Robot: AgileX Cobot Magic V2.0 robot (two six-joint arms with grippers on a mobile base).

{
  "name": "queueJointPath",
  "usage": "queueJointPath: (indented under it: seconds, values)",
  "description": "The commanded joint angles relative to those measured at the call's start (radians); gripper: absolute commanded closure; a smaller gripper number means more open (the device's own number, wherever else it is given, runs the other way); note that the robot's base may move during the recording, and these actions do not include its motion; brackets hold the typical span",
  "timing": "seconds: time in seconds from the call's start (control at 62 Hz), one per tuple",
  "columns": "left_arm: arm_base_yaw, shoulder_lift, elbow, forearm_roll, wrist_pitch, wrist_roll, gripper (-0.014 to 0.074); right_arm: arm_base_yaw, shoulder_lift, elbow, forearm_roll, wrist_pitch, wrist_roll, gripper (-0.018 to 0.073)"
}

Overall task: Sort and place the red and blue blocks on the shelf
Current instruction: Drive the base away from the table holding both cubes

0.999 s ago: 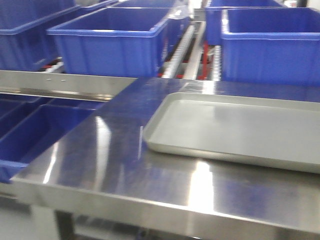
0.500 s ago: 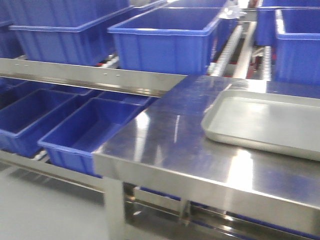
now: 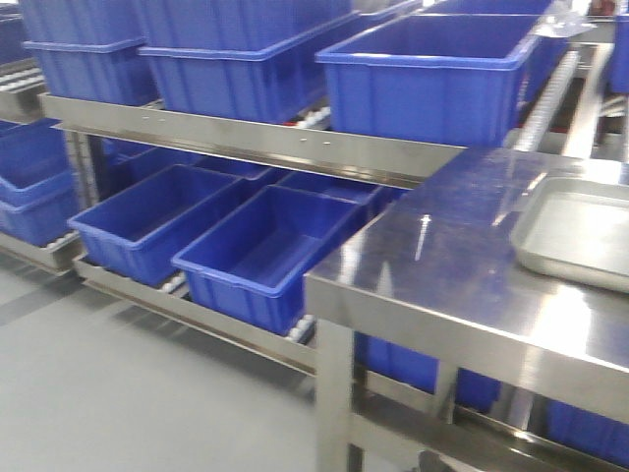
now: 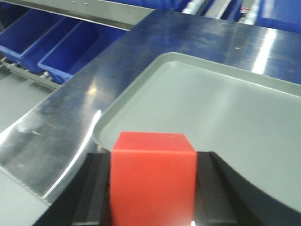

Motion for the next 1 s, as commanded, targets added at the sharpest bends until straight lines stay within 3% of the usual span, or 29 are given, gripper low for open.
queueJointPath:
  seconds: [0.0, 0.983]
  values:
    - [0.0, 0.003, -0.03, 0.005, -0.089, -0.002, 0.0472, -0.005, 0.0, -0.029, -0.015, -0.089, -0.007, 0.0493]
    - [0.0, 0.003, -0.03, 0.005, -0.089, -0.002, 0.0472, -0.005, 0.0, -0.029, -0.015, -0.089, -0.007, 0.0493]
